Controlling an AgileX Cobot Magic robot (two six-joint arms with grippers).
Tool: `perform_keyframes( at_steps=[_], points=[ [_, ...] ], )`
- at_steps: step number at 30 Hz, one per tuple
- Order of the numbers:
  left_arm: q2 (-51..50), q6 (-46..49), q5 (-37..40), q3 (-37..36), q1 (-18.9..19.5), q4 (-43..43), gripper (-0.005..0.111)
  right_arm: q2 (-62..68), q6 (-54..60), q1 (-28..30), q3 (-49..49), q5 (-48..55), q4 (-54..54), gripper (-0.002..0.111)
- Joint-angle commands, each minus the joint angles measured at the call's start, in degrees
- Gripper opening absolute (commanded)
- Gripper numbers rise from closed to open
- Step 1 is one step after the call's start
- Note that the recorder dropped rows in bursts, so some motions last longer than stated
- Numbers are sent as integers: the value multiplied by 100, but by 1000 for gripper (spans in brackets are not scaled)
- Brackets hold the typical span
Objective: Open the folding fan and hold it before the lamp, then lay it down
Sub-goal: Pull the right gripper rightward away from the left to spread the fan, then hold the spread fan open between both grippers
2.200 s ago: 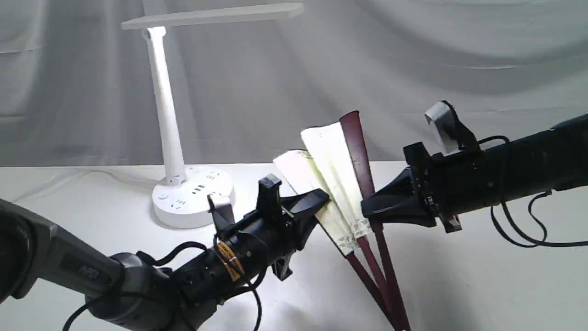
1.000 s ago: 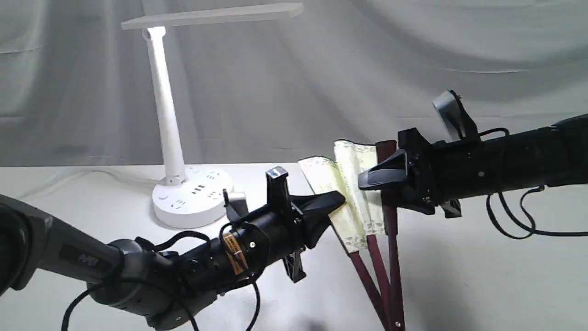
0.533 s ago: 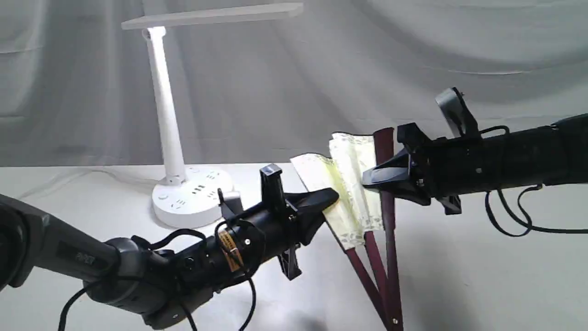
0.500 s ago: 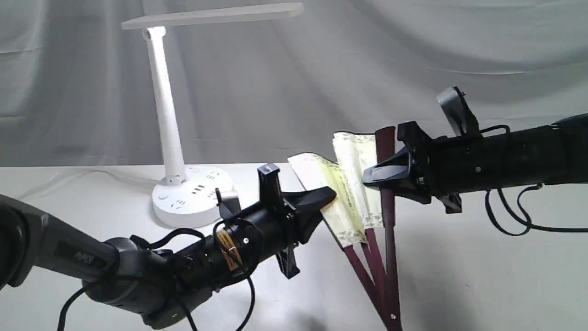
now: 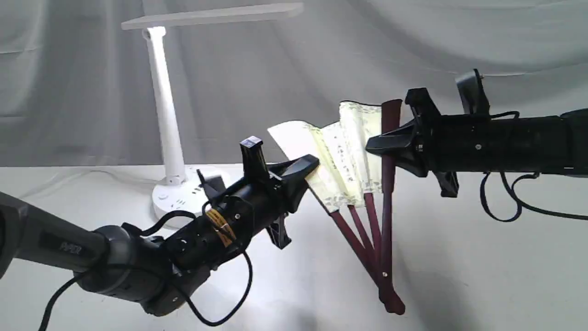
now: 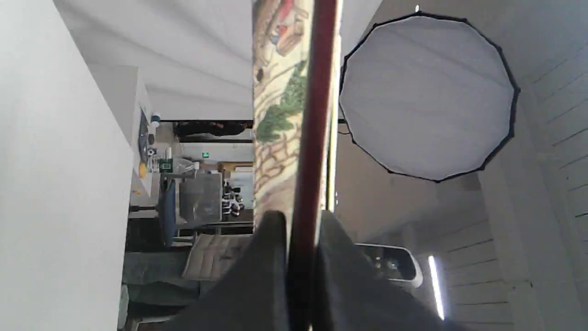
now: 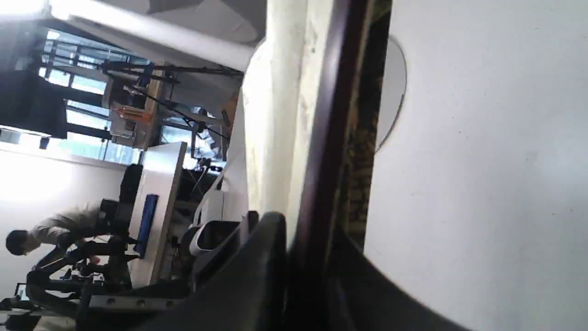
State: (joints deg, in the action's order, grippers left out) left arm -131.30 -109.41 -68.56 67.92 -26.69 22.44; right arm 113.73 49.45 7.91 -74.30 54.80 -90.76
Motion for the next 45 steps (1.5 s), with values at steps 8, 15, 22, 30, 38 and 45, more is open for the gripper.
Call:
perform_keyframes(
  at_steps=[8,15,22,30,38,45],
  points=[
    [519,670,-140,42,-89,-1204,0,-25,-232,445,19,267,233,0],
    [603,953,-140,32,-331,-2006,0,-25,-288,967,19,899,284,0],
    [603,1341,-140,32,-679,-2934,0,-25,-485,1455,19,1157,734,0],
    [603,2050,-140,32,-1125,-4226,0,-25,-485,2099,19,1495,797,0],
    [603,2424,-140,32,-1161,-4397,0,-25,-446,2715,440,1503,482,0],
    [603,2588,-140,32,-1161,-4545,0,-25,16,3013,1150,1503,-212,0]
  ],
)
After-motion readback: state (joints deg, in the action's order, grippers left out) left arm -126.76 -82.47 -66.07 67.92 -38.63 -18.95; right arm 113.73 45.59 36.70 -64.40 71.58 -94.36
